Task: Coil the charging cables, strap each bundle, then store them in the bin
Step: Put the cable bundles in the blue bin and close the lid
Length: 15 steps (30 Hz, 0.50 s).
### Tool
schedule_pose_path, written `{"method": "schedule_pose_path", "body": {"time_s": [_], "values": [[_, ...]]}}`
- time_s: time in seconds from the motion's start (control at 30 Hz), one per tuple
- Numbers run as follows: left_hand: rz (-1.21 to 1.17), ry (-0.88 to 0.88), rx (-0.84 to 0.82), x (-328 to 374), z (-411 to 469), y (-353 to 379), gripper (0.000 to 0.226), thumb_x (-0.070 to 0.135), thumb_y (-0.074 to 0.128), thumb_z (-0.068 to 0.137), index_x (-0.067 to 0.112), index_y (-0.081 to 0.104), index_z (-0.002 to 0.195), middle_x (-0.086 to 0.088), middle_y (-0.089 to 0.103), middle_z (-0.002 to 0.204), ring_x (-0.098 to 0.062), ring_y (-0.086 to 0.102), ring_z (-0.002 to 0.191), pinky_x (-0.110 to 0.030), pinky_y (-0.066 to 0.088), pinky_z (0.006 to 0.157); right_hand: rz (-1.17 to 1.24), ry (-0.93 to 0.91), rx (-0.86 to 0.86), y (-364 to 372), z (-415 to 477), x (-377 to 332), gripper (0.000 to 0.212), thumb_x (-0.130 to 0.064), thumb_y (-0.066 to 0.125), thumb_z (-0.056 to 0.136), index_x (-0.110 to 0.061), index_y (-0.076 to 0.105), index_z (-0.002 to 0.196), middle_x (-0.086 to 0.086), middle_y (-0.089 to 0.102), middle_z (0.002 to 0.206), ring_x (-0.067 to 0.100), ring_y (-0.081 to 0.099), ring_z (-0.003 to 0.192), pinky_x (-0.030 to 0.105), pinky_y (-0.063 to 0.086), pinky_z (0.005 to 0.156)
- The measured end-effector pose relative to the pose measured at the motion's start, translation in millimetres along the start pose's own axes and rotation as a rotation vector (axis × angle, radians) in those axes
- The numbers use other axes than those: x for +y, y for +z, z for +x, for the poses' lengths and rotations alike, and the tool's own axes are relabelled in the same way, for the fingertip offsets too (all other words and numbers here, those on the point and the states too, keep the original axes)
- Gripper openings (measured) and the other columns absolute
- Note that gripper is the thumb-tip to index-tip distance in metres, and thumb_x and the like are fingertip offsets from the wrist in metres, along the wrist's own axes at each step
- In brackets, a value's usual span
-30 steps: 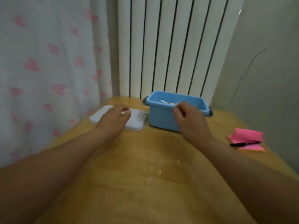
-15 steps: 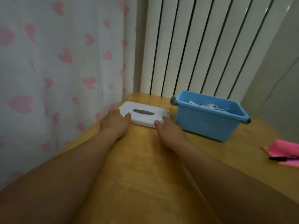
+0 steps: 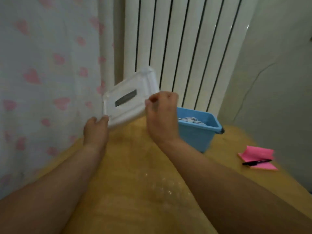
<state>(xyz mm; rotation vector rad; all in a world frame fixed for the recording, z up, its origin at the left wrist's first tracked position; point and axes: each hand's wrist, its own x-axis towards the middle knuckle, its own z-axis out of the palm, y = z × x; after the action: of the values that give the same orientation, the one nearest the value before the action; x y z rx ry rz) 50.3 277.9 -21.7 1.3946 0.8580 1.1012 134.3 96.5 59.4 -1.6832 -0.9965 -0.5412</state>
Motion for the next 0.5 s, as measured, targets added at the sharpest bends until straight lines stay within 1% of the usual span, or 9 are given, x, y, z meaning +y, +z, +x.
{"method": "schedule_pose_path", "body": {"time_s": [0.07, 0.13, 0.17, 0.2, 0.23, 0.3, 0.33, 0.43, 0.5], "values": [[-0.024, 0.101, -0.082, 28, -19, 38, 0.026, 0.034, 0.060, 0.098, 0.010, 0.068, 0.104, -0.005, 0.068, 0.104, -0.028, 0.062, 0.098, -0.038, 0.047, 0.081, -0.023, 0.092, 0.164, -41, 10, 22, 0.010, -0.010, 0.063, 0.100, -0.013, 0.058, 0.108, 0.003, 0.041, 0.122, -0.022, 0.043, 0.092, 0.002, 0.037, 0.081], [0.048, 0.181, -0.185, 50, -32, 79, 0.029, 0.034, 0.057, 0.097, 0.007, 0.066, 0.091, -0.010, 0.061, 0.086, -0.026, 0.054, 0.084, -0.038, 0.040, 0.070, -0.088, 0.234, 0.247, -82, 17, 48, 0.026, -0.010, 0.059, 0.098, -0.013, 0.058, 0.124, 0.007, 0.040, 0.129, -0.011, 0.048, 0.093, 0.004, 0.035, 0.076], [0.097, 0.217, -0.232, 57, -35, 101, 0.033, 0.039, 0.055, 0.095, 0.008, 0.066, 0.090, -0.013, 0.061, 0.087, -0.026, 0.054, 0.084, -0.038, 0.041, 0.071, -0.139, 0.310, 0.256, -101, 19, 61, 0.034, -0.013, 0.058, 0.098, -0.014, 0.058, 0.132, 0.008, 0.040, 0.133, -0.001, 0.050, 0.095, 0.010, 0.036, 0.080], [0.181, 0.243, -0.282, 60, -36, 121, 0.035, 0.043, 0.054, 0.096, 0.011, 0.069, 0.096, -0.014, 0.066, 0.096, -0.029, 0.057, 0.091, -0.039, 0.046, 0.077, -0.200, 0.381, 0.248, -116, 20, 77, 0.039, -0.018, 0.057, 0.099, -0.016, 0.057, 0.138, 0.010, 0.041, 0.138, 0.013, 0.053, 0.100, 0.019, 0.038, 0.086], [0.286, 0.267, -0.320, 64, -40, 139, 0.040, 0.046, 0.052, 0.100, 0.014, 0.072, 0.112, -0.013, 0.069, 0.112, -0.033, 0.059, 0.105, -0.042, 0.050, 0.089, -0.272, 0.452, 0.216, -126, 21, 93, 0.042, -0.024, 0.057, 0.099, -0.017, 0.058, 0.141, 0.011, 0.044, 0.141, 0.024, 0.055, 0.104, 0.026, 0.041, 0.090], [0.510, 0.256, -0.361, 66, -41, 164, 0.054, 0.051, 0.048, 0.105, 0.015, 0.063, 0.142, -0.015, 0.060, 0.143, -0.039, 0.054, 0.129, -0.047, 0.046, 0.109, -0.438, 0.565, 0.084, -138, 18, 118, 0.049, -0.046, 0.053, 0.093, -0.023, 0.066, 0.134, 0.012, 0.057, 0.139, 0.036, 0.059, 0.114, 0.041, 0.049, 0.099], [0.565, 0.237, -0.350, 67, -41, 170, 0.056, 0.052, 0.047, 0.105, 0.017, 0.059, 0.146, -0.014, 0.055, 0.149, -0.039, 0.050, 0.135, -0.048, 0.043, 0.112, -0.476, 0.610, 0.025, -142, 17, 127, 0.055, -0.057, 0.048, 0.087, -0.028, 0.069, 0.129, 0.010, 0.064, 0.134, 0.037, 0.060, 0.116, 0.046, 0.051, 0.102], [0.605, 0.210, -0.297, 63, -36, 175, 0.051, 0.052, 0.047, 0.103, 0.024, 0.057, 0.144, -0.010, 0.054, 0.147, -0.037, 0.044, 0.138, -0.051, 0.036, 0.111, -0.401, 0.669, 0.004, -144, 19, 146, 0.060, -0.069, 0.042, 0.076, -0.037, 0.067, 0.120, 0.004, 0.066, 0.128, 0.034, 0.060, 0.117, 0.053, 0.051, 0.101], [0.551, 0.154, -0.316, 57, -32, 175, 0.060, 0.058, 0.046, 0.098, 0.024, 0.054, 0.147, -0.009, 0.054, 0.146, -0.037, 0.046, 0.136, -0.051, 0.039, 0.111, -0.307, 0.688, -0.006, -143, 20, 148, 0.059, -0.067, 0.044, 0.080, -0.038, 0.064, 0.127, 0.006, 0.062, 0.134, 0.033, 0.059, 0.118, 0.050, 0.051, 0.101]]}}
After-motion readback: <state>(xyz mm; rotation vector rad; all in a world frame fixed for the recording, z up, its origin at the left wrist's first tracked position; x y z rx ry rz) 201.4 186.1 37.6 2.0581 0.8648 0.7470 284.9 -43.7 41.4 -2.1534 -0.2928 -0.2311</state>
